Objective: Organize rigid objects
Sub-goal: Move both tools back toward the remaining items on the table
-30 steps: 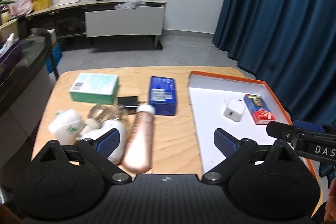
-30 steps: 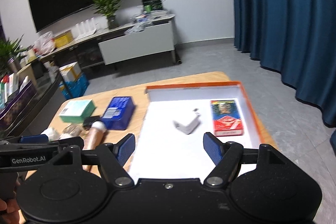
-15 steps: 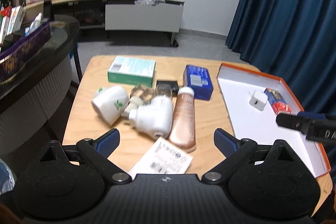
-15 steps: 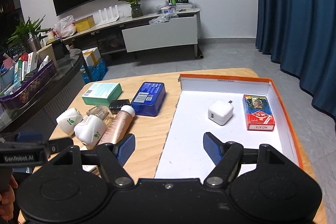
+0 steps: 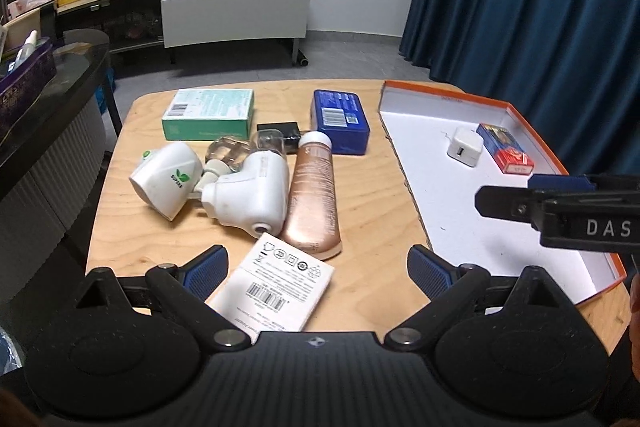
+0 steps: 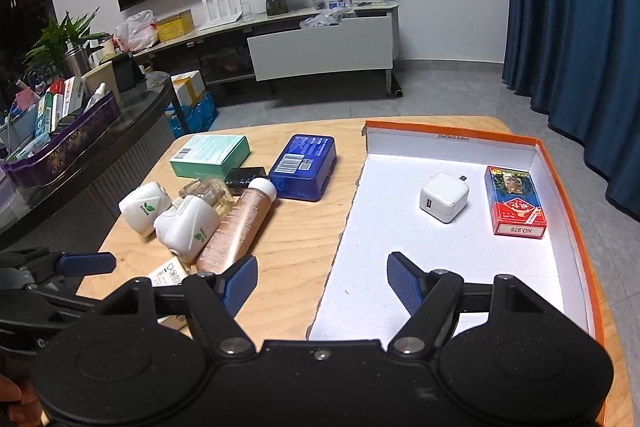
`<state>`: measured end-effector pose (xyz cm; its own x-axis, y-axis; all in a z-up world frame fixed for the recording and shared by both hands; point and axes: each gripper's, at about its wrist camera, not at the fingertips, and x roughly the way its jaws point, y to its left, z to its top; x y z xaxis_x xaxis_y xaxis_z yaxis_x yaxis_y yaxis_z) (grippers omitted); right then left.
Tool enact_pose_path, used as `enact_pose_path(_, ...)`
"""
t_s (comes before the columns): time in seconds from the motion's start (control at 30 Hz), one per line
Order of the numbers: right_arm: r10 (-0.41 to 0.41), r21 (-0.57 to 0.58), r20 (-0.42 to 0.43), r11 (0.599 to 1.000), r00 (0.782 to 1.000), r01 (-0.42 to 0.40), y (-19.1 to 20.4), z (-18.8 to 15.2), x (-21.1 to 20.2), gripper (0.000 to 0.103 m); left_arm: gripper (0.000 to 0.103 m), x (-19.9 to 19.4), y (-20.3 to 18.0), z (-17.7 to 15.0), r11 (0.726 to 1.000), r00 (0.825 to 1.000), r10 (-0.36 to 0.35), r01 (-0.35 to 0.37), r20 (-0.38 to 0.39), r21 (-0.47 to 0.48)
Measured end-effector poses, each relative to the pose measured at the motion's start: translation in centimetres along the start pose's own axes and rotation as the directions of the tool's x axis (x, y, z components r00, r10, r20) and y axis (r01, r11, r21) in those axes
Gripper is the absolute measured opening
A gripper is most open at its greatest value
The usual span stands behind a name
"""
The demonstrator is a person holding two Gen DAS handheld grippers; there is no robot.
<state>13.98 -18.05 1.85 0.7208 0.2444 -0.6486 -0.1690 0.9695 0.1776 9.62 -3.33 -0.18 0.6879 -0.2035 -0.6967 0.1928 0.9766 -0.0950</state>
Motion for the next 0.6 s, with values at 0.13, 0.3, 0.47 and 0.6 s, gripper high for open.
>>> enact_pose_path(0.13, -0.002, -0.007, -0.011, 1.000, 1.000, 0.002, 0.14, -0.10, 0.18, 0.085, 0.099, 0.12, -0.26, -0.06, 1.000, 1.000, 0.019, -0.018, -0.011, 0.016)
enact_pose_path(0.3, -0.002, -0.020, -0.020, 1.000, 1.000, 0.001, 0.55, -0.15, 0.29, 0.085, 0.099, 0.23, -0.16, -0.15, 0.999, 0.999, 0.032, -0.032, -0.017, 0.022)
enact_pose_path(0.47, 0.002, -0.031, -0.019, 1.000, 1.000, -0.002, 0.82, -0.06, 0.23, 0.085, 0.099, 0.41, -0.02, -0.30, 0.999, 0.999, 0.038, -0.037, -0.027, 0.028)
enact_pose_path(0.6, 0.001, -0.037, -0.026, 0.999, 1.000, -0.002, 0.98, -0.06, 0.45, 0.085, 0.099, 0.69, 0.24, -0.62, 0.999, 0.999, 0.043, -0.042, -0.031, 0.033)
